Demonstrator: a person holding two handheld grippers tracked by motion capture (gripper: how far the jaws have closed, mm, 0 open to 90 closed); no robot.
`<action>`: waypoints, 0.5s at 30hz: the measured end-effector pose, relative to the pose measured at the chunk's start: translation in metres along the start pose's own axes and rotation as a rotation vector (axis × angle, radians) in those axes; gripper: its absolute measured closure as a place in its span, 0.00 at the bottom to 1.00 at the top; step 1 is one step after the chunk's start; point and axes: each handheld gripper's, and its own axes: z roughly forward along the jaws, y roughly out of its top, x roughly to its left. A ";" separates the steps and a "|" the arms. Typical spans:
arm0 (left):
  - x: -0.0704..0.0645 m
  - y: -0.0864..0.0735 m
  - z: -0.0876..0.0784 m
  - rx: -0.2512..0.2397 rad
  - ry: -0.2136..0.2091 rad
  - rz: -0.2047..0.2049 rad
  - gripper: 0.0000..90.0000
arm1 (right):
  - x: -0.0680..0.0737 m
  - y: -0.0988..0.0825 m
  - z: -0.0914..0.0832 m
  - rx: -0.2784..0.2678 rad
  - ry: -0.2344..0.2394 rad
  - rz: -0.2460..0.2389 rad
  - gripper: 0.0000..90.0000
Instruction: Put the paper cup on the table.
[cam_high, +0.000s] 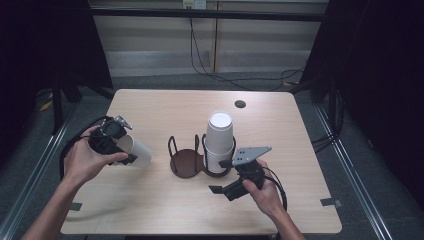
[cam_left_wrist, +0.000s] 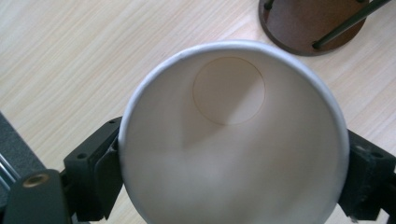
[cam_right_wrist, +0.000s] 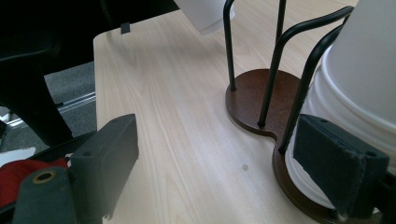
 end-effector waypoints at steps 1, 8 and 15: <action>0.001 0.004 0.002 0.002 -0.010 -0.010 0.14 | 0.000 0.000 0.000 0.002 0.000 -0.001 0.16; 0.002 0.016 0.012 0.052 -0.029 -0.011 0.13 | -0.001 0.000 0.000 0.001 -0.011 0.005 0.16; 0.002 0.029 0.017 0.092 -0.037 0.021 0.13 | 0.000 0.000 0.000 0.001 -0.014 0.005 0.16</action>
